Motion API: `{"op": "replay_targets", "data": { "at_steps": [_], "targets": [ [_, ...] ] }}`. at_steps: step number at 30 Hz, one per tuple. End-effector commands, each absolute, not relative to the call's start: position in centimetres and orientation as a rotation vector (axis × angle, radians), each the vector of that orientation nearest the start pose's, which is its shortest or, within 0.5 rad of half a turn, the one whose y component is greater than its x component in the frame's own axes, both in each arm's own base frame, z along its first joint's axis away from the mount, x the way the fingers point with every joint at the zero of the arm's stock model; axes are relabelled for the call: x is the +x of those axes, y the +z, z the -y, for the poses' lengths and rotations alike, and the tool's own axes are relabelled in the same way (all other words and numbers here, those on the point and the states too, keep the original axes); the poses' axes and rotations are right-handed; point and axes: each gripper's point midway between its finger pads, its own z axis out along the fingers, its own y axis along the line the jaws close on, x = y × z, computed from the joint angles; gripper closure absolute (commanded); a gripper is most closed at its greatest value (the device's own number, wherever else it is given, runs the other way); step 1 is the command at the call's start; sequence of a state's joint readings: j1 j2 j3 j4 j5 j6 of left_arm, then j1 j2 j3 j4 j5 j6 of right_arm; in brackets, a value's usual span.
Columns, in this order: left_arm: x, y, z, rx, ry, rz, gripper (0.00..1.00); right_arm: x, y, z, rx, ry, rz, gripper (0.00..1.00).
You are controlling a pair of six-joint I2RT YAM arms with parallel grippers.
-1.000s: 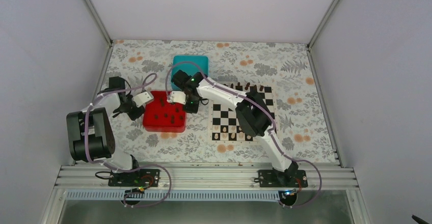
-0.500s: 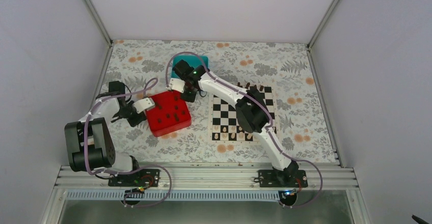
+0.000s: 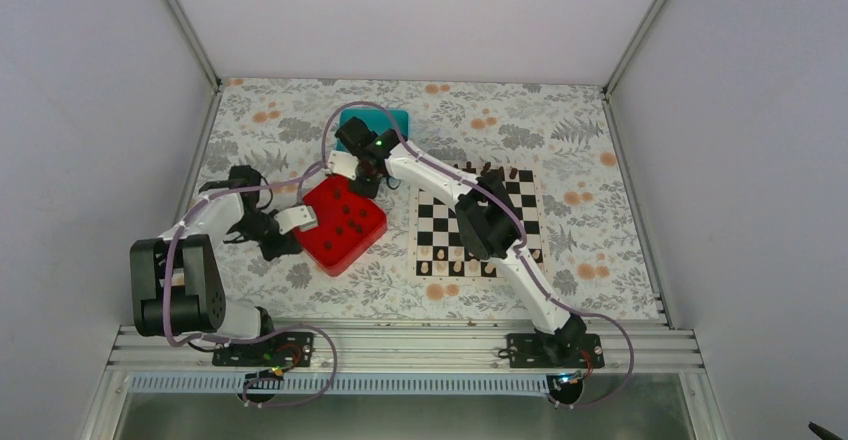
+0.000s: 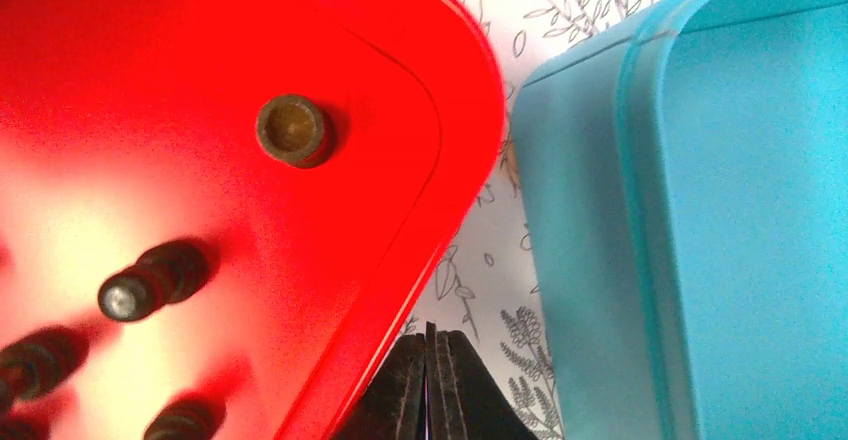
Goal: Set up the chess pieces on the board
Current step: Adjust the storage box at the center of the board.
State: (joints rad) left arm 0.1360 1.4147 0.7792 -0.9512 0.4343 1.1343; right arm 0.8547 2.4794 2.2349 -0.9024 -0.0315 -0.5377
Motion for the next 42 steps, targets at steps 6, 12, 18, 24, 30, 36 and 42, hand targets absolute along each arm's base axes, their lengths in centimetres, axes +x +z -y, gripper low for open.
{"op": "replay_targets", "data": {
  "at_steps": [6, 12, 18, 24, 30, 36, 42],
  "targets": [
    [19.8, 5.0, 8.3, 1.465, -0.716, -2.418, 0.98, 38.5, 7.1, -46.9, -1.724, 0.211, -1.974, 0.96],
    [19.0, 4.6, 10.0, 1.513, -0.783, -2.405, 0.98, 38.2, 6.8, -47.0, -1.741, 0.239, -1.971, 0.96],
    [17.6, 3.4, 12.0, 1.591, -0.844, -2.402, 0.98, 38.0, 7.3, -47.5, -1.744, 0.276, -1.953, 0.96],
    [17.5, 3.6, 13.7, 1.640, -0.872, -2.360, 0.98, 37.8, 7.6, -48.0, -1.747, 0.293, -1.937, 0.96],
    [17.5, 3.9, 14.6, 1.662, -0.885, -2.338, 0.98, 38.3, 8.4, -47.8, -1.711, 0.275, -1.942, 0.96],
    [17.1, 6.3, 14.9, 1.668, -0.891, -2.293, 0.98, 39.0, 11.6, -46.8, -1.642, 0.262, -1.914, 0.96],
    [16.2, 11.0, 14.0, 1.682, -0.763, -2.245, 0.97, 40.0, 15.5, -45.4, -1.564, 0.254, -1.896, 0.87]
  ]
}}
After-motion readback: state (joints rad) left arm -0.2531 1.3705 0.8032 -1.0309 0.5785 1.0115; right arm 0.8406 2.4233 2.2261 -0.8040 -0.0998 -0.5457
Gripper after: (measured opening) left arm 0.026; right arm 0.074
